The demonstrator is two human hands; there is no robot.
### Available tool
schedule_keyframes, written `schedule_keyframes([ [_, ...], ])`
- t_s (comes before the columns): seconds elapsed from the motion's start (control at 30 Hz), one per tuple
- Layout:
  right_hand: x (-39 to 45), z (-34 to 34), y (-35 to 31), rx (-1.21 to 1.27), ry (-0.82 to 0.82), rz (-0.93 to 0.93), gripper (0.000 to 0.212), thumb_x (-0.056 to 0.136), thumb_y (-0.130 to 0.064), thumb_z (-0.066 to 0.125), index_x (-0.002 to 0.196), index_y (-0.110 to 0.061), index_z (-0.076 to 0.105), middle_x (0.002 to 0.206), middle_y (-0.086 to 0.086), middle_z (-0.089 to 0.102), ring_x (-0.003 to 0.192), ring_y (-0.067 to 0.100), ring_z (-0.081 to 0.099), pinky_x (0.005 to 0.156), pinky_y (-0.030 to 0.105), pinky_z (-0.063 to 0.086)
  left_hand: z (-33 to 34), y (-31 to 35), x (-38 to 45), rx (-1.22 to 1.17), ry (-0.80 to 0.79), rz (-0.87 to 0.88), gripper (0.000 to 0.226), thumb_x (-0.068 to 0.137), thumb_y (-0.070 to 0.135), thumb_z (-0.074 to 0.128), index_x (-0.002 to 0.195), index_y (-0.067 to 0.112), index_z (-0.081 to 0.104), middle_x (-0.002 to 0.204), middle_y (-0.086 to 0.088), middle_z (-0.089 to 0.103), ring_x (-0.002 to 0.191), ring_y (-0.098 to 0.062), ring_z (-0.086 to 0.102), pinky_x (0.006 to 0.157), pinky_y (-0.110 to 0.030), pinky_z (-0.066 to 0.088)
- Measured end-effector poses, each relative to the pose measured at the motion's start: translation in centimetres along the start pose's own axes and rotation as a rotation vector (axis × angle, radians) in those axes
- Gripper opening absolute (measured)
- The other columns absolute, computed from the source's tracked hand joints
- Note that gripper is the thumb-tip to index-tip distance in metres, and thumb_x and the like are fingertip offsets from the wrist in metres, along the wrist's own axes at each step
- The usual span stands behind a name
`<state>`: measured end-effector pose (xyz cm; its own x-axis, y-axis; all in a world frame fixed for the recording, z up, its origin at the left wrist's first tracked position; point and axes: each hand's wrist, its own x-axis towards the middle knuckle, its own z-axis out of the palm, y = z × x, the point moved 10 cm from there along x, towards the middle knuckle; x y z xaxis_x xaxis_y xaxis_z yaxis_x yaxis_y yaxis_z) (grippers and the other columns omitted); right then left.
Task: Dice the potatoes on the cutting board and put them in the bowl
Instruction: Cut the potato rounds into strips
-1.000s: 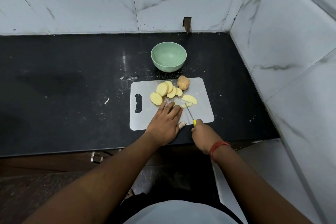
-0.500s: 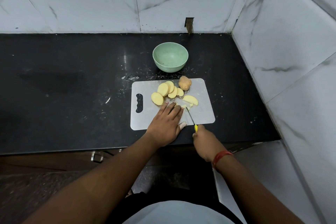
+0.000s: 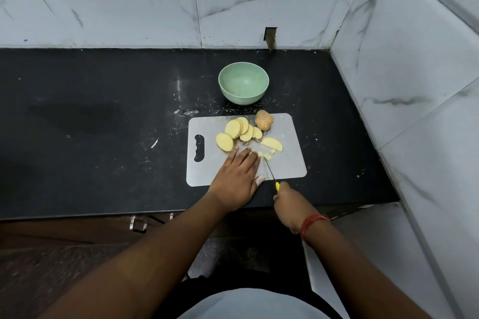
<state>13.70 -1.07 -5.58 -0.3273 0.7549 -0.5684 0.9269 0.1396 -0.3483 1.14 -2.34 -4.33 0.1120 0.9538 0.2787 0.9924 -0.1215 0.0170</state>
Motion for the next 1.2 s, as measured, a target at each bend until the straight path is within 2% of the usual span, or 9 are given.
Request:
schedule_keyframes([
  [0.07, -0.5, -0.3, 0.1, 0.021, 0.018, -0.013, 0.008, 0.102, -0.017, 0.039, 0.097, -0.011, 0.039, 0.080, 0.005, 0.051, 0.070, 0.019, 0.051, 0.063, 0.030, 0.035, -0.2, 0.0, -0.1, 0.001, 0.005, -0.009, 0.060, 0.106, 0.046, 0.033, 0.144, 0.005, 0.054, 0.145, -0.012, 0.055, 0.142, -0.032, 0.040, 0.122, -0.052, 0.025],
  [0.27, -0.7, -1.4, -1.4, 0.040, 0.059, -0.078, 0.007, 0.101, -0.017, 0.038, 0.101, -0.011, 0.040, 0.082, 0.003, 0.051, 0.067, 0.014, 0.051, 0.050, 0.027, 0.031, -0.2, -0.3, -0.6, 0.006, 0.005, -0.031, 0.061, 0.107, 0.047, 0.031, 0.145, 0.003, 0.052, 0.146, -0.013, 0.053, 0.144, -0.033, 0.037, 0.123, -0.051, 0.023],
  [0.5, 0.0, -0.9, -2.1, 0.004, 0.015, -0.053, 0.003, 0.099, -0.014, 0.039, 0.100, -0.011, 0.039, 0.078, 0.000, 0.045, 0.068, 0.014, 0.048, 0.058, 0.032, 0.035, -0.1, -0.4, -0.5, -0.018, -0.013, -0.038, 0.060, 0.106, 0.045, 0.032, 0.142, 0.003, 0.056, 0.143, -0.011, 0.055, 0.141, -0.033, 0.041, 0.123, -0.051, 0.024],
  [0.67, 0.5, -1.0, -2.4, 0.007, -0.017, -0.032, 0.006, 0.098, -0.012, 0.038, 0.103, -0.010, 0.040, 0.085, 0.004, 0.049, 0.070, 0.014, 0.048, 0.053, 0.029, 0.032, 0.0, -0.5, -0.4, -0.020, -0.023, -0.037, 0.057, 0.106, 0.045, 0.037, 0.141, 0.004, 0.056, 0.142, -0.010, 0.055, 0.140, -0.033, 0.040, 0.123, -0.050, 0.024],
  [0.83, -0.1, 0.0, -0.9, 0.004, -0.032, -0.019, 0.005, 0.099, -0.015, 0.039, 0.102, -0.011, 0.039, 0.094, 0.011, 0.055, 0.078, 0.021, 0.053, 0.067, 0.032, 0.038, 0.0, -0.4, -0.3, 0.012, -0.035, -0.035, 0.057, 0.106, 0.046, 0.035, 0.141, 0.005, 0.055, 0.142, -0.011, 0.054, 0.140, -0.033, 0.040, 0.123, -0.049, 0.023],
  [0.93, -0.9, 0.1, 0.1, 0.060, -0.044, -0.021, 0.012, 0.101, -0.022, 0.039, 0.101, -0.011, 0.043, 0.087, 0.007, 0.054, 0.069, 0.016, 0.051, 0.059, 0.030, 0.036, 0.0, -0.2, -0.4, 0.028, -0.038, -0.031, 0.058, 0.106, 0.046, 0.035, 0.140, 0.004, 0.057, 0.141, -0.012, 0.055, 0.141, -0.033, 0.040, 0.123, -0.049, 0.024],
  [1.0, -1.2, -0.7, 0.4, 0.147, -0.023, -0.024, 0.014, 0.101, -0.024, 0.039, 0.101, -0.010, 0.044, 0.082, 0.006, 0.052, 0.066, 0.015, 0.050, 0.053, 0.029, 0.033, -0.1, -0.2, -0.4, 0.041, -0.033, -0.027, 0.059, 0.107, 0.047, 0.035, 0.139, 0.003, 0.056, 0.142, -0.014, 0.054, 0.141, -0.034, 0.040, 0.123, -0.049, 0.024],
  [1.07, -1.4, -2.0, 0.6, 0.206, 0.036, -0.036, 0.016, 0.102, -0.025, 0.039, 0.101, -0.010, 0.044, 0.082, 0.007, 0.053, 0.066, 0.016, 0.050, 0.053, 0.030, 0.033, -0.4, 0.0, -0.2, 0.040, -0.020, -0.012, 0.059, 0.107, 0.046, 0.036, 0.140, 0.001, 0.055, 0.144, -0.017, 0.052, 0.142, -0.035, 0.039, 0.123, -0.049, 0.024],
  [1.2, -1.1, -4.0, 0.9, 0.289, 0.134, -0.051, 0.016, 0.101, -0.026, 0.041, 0.094, -0.011, 0.043, 0.078, 0.008, 0.052, 0.065, 0.019, 0.048, 0.056, 0.032, 0.034, -0.6, 2.1, 0.8, 0.031, -0.024, 0.135, 0.059, 0.107, 0.045, 0.035, 0.143, 0.001, 0.052, 0.148, -0.018, 0.049, 0.144, -0.035, 0.037, 0.124, -0.050, 0.022],
])
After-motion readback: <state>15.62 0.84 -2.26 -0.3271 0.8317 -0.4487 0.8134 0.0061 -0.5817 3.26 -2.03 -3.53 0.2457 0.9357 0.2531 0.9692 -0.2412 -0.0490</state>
